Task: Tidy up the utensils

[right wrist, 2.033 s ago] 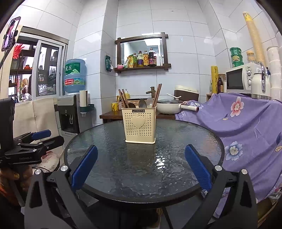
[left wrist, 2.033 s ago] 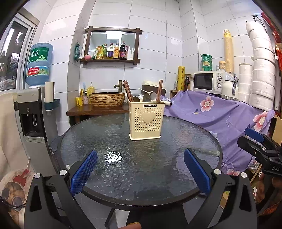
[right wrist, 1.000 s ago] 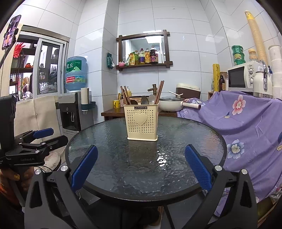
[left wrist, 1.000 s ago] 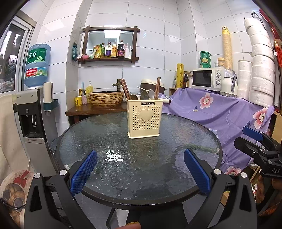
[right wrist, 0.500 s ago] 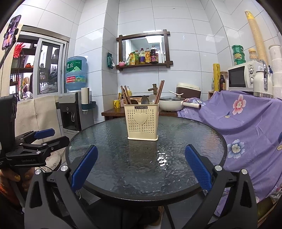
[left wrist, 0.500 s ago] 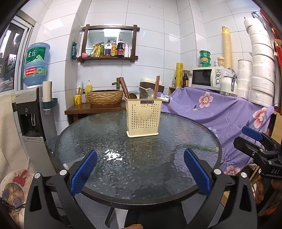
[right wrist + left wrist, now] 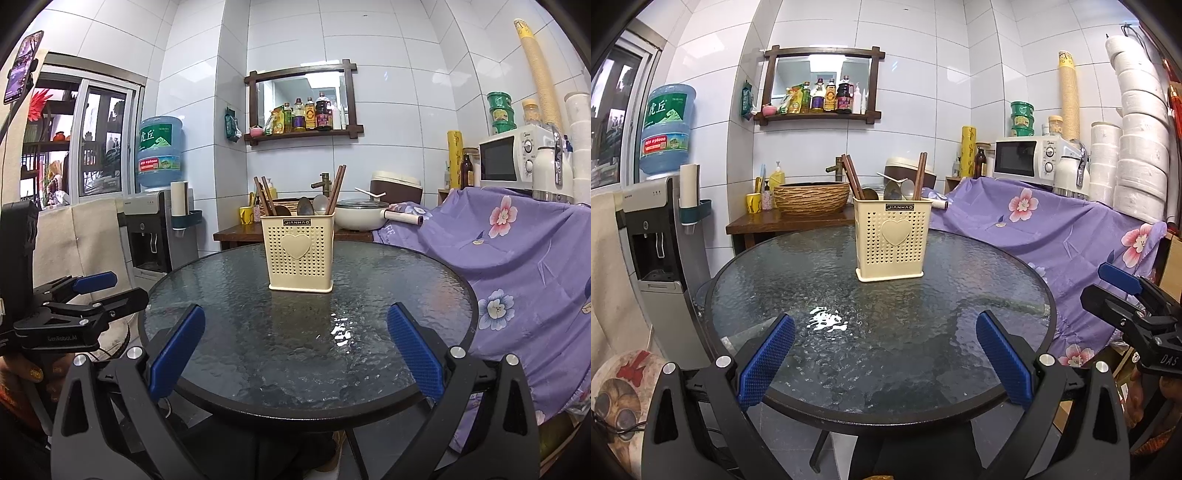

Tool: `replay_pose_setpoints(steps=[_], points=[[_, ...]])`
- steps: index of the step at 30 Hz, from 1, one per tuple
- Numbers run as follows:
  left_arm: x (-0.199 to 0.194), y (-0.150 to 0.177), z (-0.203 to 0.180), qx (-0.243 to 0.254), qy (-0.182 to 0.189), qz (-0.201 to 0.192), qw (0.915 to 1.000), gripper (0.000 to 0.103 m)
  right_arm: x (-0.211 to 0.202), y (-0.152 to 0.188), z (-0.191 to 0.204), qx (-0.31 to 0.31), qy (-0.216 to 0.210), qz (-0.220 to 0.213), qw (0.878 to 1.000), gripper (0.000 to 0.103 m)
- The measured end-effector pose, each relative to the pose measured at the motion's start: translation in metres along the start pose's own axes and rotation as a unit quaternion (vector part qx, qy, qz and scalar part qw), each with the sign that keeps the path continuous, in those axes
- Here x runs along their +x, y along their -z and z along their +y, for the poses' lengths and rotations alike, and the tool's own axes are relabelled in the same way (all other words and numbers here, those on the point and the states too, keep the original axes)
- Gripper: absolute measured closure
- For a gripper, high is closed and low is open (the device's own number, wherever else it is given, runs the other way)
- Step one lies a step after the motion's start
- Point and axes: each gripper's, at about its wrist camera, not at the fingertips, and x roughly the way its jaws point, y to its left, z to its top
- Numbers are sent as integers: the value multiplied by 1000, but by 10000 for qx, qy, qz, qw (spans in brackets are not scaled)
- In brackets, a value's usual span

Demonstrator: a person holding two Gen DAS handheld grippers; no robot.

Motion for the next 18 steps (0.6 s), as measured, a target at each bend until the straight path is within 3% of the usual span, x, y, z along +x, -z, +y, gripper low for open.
replay_pose_setpoints(steps=[18], points=[[2,0,1,-53,49,77,9999,6,1,0,0,-3,-31,9,10000,6]])
